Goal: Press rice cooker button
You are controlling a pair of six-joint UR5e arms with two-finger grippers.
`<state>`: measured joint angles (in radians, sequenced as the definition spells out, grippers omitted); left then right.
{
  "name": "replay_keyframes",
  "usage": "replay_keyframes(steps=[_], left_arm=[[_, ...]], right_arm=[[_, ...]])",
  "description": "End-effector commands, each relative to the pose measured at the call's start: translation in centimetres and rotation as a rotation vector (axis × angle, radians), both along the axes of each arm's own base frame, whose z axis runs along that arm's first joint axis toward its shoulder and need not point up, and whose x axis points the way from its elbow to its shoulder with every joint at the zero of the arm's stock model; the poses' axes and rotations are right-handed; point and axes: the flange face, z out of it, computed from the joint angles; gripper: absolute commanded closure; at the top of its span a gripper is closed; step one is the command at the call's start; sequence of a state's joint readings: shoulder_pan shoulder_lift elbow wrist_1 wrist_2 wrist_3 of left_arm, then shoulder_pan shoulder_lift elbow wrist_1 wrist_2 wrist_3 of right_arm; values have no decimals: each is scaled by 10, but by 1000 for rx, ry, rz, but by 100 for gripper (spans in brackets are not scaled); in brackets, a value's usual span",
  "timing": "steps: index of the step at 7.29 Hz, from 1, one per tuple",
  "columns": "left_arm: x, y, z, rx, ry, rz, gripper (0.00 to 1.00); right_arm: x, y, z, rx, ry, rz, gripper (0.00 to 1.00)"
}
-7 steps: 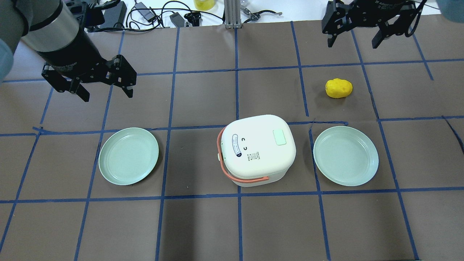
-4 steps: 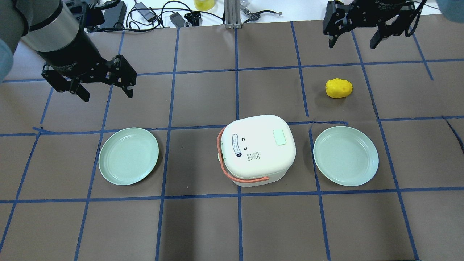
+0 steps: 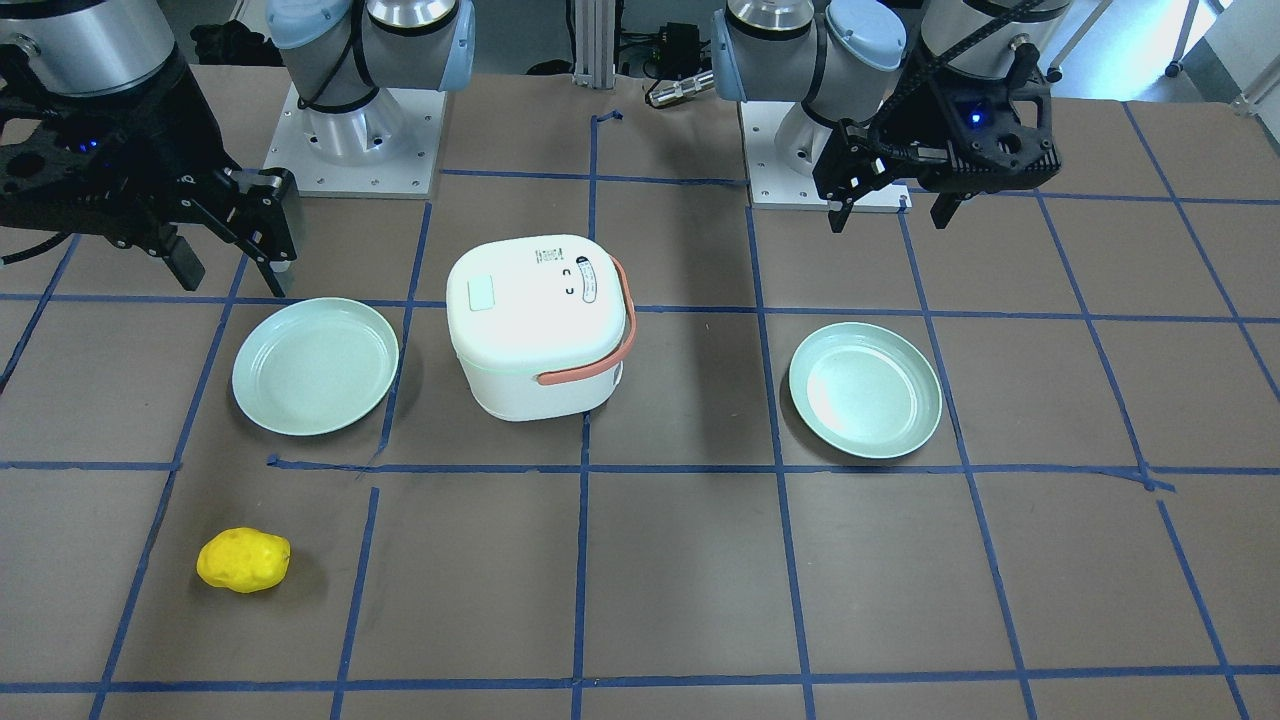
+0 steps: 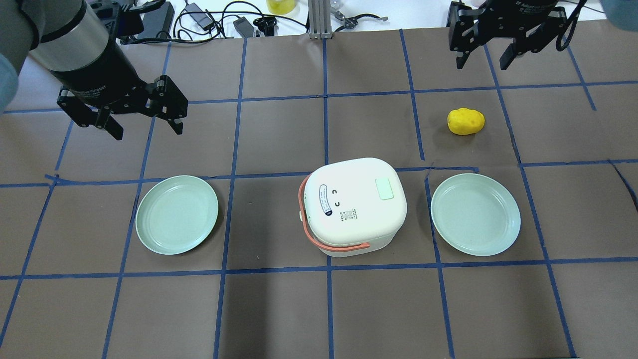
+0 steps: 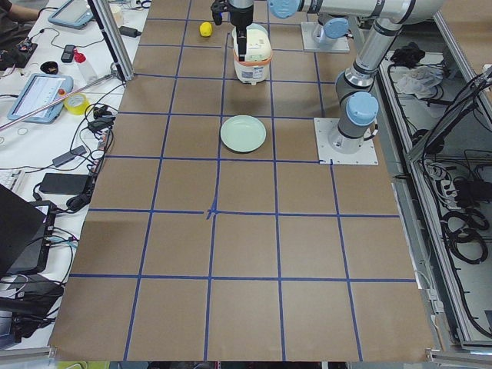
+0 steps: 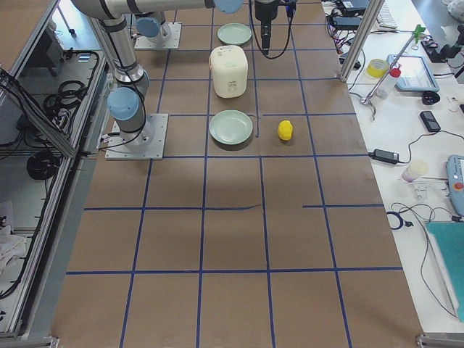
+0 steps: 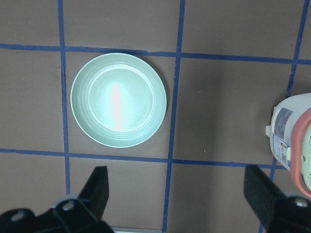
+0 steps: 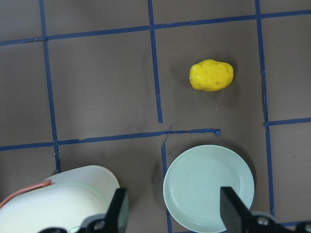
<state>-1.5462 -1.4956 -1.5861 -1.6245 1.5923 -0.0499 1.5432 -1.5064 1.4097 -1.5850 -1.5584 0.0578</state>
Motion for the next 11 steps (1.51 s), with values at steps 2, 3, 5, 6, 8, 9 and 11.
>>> replay_keyframes(steps=[2, 3, 5, 6, 8, 9, 11], left_arm=[[0, 0, 0, 0, 0, -1, 0], [0, 0, 0, 0, 0, -1, 0], [0, 0, 0, 0, 0, -1, 0], [0, 0, 0, 0, 0, -1, 0], [0, 0, 0, 0, 0, -1, 0], [0, 0, 0, 0, 0, -1, 0], [0, 0, 0, 0, 0, -1, 0]], right_arm=[[7, 5, -7, 26, -13, 8, 64], [24, 14, -26, 66, -47, 27, 81], [58, 31, -58, 150, -89, 81, 91], [83, 45, -77, 194, -87, 100, 94], [115, 73, -124, 278, -67, 160, 98], [115, 73, -139, 252, -64, 174, 98], [124, 84, -169, 250, -66, 197, 98]])
